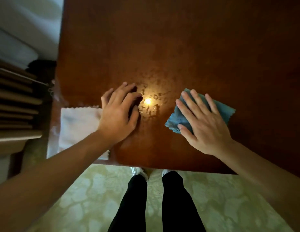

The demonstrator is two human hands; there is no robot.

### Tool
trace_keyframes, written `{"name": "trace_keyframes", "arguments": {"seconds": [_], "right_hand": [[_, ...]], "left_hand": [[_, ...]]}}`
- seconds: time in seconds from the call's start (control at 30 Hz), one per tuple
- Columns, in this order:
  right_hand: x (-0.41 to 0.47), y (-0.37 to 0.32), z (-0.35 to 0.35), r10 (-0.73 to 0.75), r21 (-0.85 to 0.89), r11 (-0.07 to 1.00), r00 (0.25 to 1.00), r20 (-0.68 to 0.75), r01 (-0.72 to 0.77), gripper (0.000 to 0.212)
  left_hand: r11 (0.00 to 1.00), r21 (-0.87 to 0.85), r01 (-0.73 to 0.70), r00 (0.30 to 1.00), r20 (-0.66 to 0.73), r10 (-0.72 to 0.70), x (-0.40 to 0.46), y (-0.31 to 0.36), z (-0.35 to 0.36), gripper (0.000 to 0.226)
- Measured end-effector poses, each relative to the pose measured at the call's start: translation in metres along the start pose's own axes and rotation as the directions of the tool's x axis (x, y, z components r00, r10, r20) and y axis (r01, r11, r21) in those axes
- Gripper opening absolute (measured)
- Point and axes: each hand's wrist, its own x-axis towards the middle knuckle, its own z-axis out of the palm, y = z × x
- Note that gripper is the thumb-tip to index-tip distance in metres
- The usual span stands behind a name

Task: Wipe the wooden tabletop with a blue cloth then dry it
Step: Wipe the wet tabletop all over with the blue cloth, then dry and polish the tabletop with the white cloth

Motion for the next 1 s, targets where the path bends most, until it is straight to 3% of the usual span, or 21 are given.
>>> {"name": "trace_keyframes", "arguments": {"seconds": [0.2, 0.3, 0.43, 0.6, 0.7, 1.0], "right_hand": [[0.062, -0.039, 0.001, 0.033, -0.015, 0.999, 0.999, 0.013, -0.033, 0.065], [0.104, -0.051, -0.001, 0.022, -0.015, 1.0, 0.999, 0.048, -0.021, 0.064], [0.162, -0.08, -0.003, -0.123, -0.047, 0.991, 0.988, 0.089, 0.128, 0.064], [0.212, -0.138, 0.001, -0.303, -0.059, 0.948, 0.941, 0.149, 0.314, 0.066], [0.234, -0.171, 0.004, -0.39, -0.076, 0.91, 0.904, 0.177, 0.408, 0.067], [0.279, -0.239, 0.011, -0.543, -0.058, 0.821, 0.808, 0.23, 0.568, 0.061]], "left_hand": [[0.974, 0.115, 0.197, 0.979, -0.078, -0.189, -0.04, -0.068, -0.04, 0.037], [0.964, 0.137, 0.23, 0.971, -0.106, -0.217, -0.065, -0.086, -0.049, 0.035], [0.97, 0.122, 0.212, 0.977, -0.038, -0.209, -0.1, -0.098, -0.05, 0.031], [0.974, 0.085, 0.212, 0.975, 0.044, -0.216, -0.114, -0.087, -0.045, 0.041], [0.973, 0.146, 0.182, 0.972, 0.124, -0.2, -0.116, -0.082, -0.043, 0.052], [0.959, 0.252, 0.133, 0.968, 0.174, -0.18, -0.121, -0.088, -0.032, 0.061]]}}
